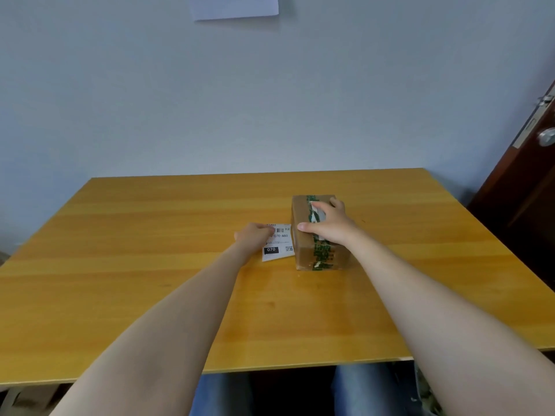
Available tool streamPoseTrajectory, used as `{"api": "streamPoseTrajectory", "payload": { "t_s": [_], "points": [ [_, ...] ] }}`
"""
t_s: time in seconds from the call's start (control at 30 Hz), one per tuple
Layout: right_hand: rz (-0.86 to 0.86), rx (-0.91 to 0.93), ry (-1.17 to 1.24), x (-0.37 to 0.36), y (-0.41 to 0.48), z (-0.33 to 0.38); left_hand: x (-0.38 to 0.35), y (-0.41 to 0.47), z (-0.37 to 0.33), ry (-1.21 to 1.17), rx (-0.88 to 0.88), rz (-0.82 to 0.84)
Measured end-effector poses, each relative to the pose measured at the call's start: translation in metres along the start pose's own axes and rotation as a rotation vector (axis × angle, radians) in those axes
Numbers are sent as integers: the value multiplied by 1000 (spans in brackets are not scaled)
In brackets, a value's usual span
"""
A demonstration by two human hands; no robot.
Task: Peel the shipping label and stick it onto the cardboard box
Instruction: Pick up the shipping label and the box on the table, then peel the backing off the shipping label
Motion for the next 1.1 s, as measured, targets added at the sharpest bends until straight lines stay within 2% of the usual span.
{"api": "streamPoseTrajectory", "payload": {
  "t_s": [0.2, 0.47, 0.53, 0.67, 0.77, 1.1],
  "points": [
    [36, 17, 11, -12, 5, 9, 34, -60, -31, -90, -196, -140],
    [119, 72, -16, -41, -2, 51, 101, -109, -59, -246, -329, -332],
    [111, 73, 47, -42, -7, 63, 105, -119, -68, -260, -347, -310],
    [-37, 103, 368, -19, -20, 81, 102, -130, -84, -256, -406, -251],
    [-85, 143, 555, 4, -36, 92, 93, -134, -95, -270, -439, -211],
    [-124, 198, 592, 34, -49, 77, 50, -134, -126, -339, -464, -124]
  ]
}}
Point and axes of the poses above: each hand's wrist, its own y-axis towards the middle knuckle, its own x-axis out of the back of the hand, z = x × y, the point moved 5 cm from there along y, towards the middle knuckle, and after that the axes turned 9 degrees about z, right-handed, at the moved point
